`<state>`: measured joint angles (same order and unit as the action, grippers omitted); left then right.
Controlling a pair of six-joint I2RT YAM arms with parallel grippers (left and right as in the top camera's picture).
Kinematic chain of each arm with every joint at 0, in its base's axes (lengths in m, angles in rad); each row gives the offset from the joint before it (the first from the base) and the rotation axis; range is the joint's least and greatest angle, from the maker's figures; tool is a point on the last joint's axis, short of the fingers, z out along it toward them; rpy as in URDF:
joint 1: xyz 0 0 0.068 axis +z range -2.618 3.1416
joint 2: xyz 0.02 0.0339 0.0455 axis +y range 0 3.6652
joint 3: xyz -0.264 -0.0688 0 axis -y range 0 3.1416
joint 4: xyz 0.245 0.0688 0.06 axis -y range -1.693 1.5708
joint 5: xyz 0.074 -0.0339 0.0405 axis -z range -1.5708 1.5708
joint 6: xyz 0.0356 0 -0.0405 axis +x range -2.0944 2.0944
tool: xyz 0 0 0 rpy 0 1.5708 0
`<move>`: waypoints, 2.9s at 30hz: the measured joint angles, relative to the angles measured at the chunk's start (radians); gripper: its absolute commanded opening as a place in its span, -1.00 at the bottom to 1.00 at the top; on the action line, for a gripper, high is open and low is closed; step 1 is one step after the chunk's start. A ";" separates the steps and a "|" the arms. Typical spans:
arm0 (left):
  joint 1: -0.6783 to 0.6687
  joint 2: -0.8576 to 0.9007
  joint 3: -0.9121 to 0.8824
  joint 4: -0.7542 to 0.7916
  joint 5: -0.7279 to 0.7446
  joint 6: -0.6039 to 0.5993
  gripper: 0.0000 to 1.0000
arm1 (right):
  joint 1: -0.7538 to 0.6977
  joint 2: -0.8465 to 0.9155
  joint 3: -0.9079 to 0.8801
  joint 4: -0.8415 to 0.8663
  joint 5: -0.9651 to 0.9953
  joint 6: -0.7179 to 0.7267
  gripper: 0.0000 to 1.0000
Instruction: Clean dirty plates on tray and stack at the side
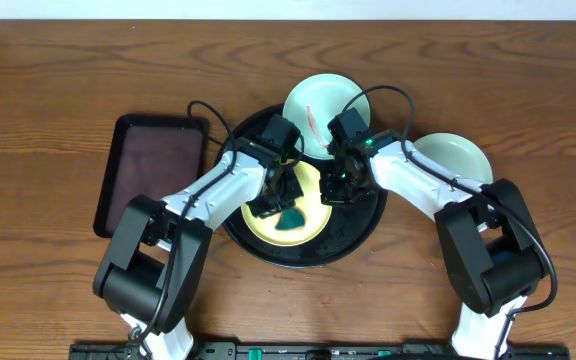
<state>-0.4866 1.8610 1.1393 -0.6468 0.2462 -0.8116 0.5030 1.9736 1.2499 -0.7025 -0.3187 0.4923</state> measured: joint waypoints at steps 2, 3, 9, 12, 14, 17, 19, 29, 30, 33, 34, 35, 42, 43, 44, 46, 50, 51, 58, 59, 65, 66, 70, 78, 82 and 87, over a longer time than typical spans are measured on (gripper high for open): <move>-0.001 0.000 0.000 -0.008 0.010 0.002 -0.85 | 0.000 0.000 0.000 -0.002 0.000 0.000 -0.98; 0.000 0.000 0.000 -0.006 0.010 0.004 -0.85 | 0.000 0.000 0.000 -0.002 0.000 0.000 -0.98; -0.007 0.000 0.000 0.076 -0.045 0.006 -0.86 | 0.000 0.000 0.000 -0.002 0.000 0.000 -0.98; -0.008 0.000 0.000 0.137 -0.103 0.008 -0.85 | 0.000 0.000 0.000 -0.002 0.000 0.000 -0.99; -0.008 0.000 0.000 0.154 -0.153 0.008 -0.85 | 0.000 0.000 0.000 -0.002 0.000 0.000 -0.98; -0.010 0.000 0.000 0.156 -0.211 0.008 -0.85 | 0.000 0.000 0.000 0.000 -0.001 0.000 -0.98; -0.013 0.000 0.000 0.158 -0.238 0.008 -0.85 | 0.000 0.000 0.000 0.001 -0.003 0.000 -0.98; -0.012 0.000 0.042 0.021 -0.338 0.233 -0.86 | 0.000 0.000 0.000 0.001 -0.007 0.000 -0.98; -0.011 0.000 0.048 -0.009 -0.346 0.265 -0.85 | 0.000 0.000 0.000 0.001 -0.007 0.000 -0.98; -0.011 0.000 0.050 -0.105 -0.341 0.351 -0.85 | 0.000 0.000 0.000 0.000 -0.007 0.000 -0.98; -0.011 0.000 0.050 -0.115 -0.320 0.376 -0.85 | 0.000 0.000 0.000 0.000 -0.007 0.000 -0.98; -0.011 0.000 0.050 -0.115 -0.294 0.397 -0.85 | 0.000 0.000 0.000 0.000 -0.007 0.000 -0.98; -0.012 0.000 0.050 -0.076 -0.085 0.466 -0.85 | 0.000 0.000 0.000 -0.002 -0.006 0.000 -0.98; -0.013 0.000 0.050 -0.058 -0.059 0.472 -0.85 | 0.000 0.000 0.000 -0.002 -0.006 0.000 -0.98; -0.013 0.000 0.050 -0.047 -0.048 0.473 -0.85 | 0.000 0.000 0.000 -0.003 -0.006 0.000 -0.98; -0.013 0.000 0.050 -0.009 -0.034 0.473 -0.85 | 0.000 0.000 0.000 -0.003 -0.006 0.000 -0.98; -0.013 0.000 0.050 0.074 -0.081 0.440 -0.85 | 0.000 0.000 0.000 -0.003 -0.006 0.000 -0.98; -0.013 0.000 0.050 0.097 -0.116 0.423 -0.85 | 0.000 0.000 0.000 -0.003 -0.006 0.000 -0.98; -0.013 0.000 0.050 0.101 -0.346 0.369 -0.85 | 0.000 0.000 0.000 -0.003 -0.006 0.000 -0.98; -0.013 0.000 0.050 0.080 -0.367 0.367 -0.85 | 0.000 0.000 0.000 -0.003 -0.006 0.000 -0.98; -0.013 0.000 0.050 -0.076 -0.365 0.373 -0.85 | 0.000 0.000 0.000 -0.003 -0.007 0.000 -0.98; -0.012 0.000 0.050 -0.090 -0.338 0.384 -0.85 | 0.000 0.000 0.000 -0.003 -0.006 0.000 -0.98; -0.011 0.000 0.050 -0.116 -0.153 0.422 -0.85 | 0.000 0.000 0.000 -0.003 -0.007 0.000 -0.98; -0.012 0.000 0.050 -0.025 0.114 0.420 -0.85 | 0.000 0.000 0.000 -0.003 -0.006 0.000 -0.98; -0.012 0.000 0.050 0.028 0.029 0.376 -0.85 | 0.000 0.000 0.000 -0.003 -0.006 0.000 -0.98; -0.012 0.000 0.050 0.066 -0.174 0.301 -0.85 | 0.000 0.000 0.000 -0.004 -0.006 0.000 -0.98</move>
<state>-0.4984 1.8610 1.1896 -0.5812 0.0727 -0.5106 0.5030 1.9739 1.2499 -0.7063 -0.3252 0.4923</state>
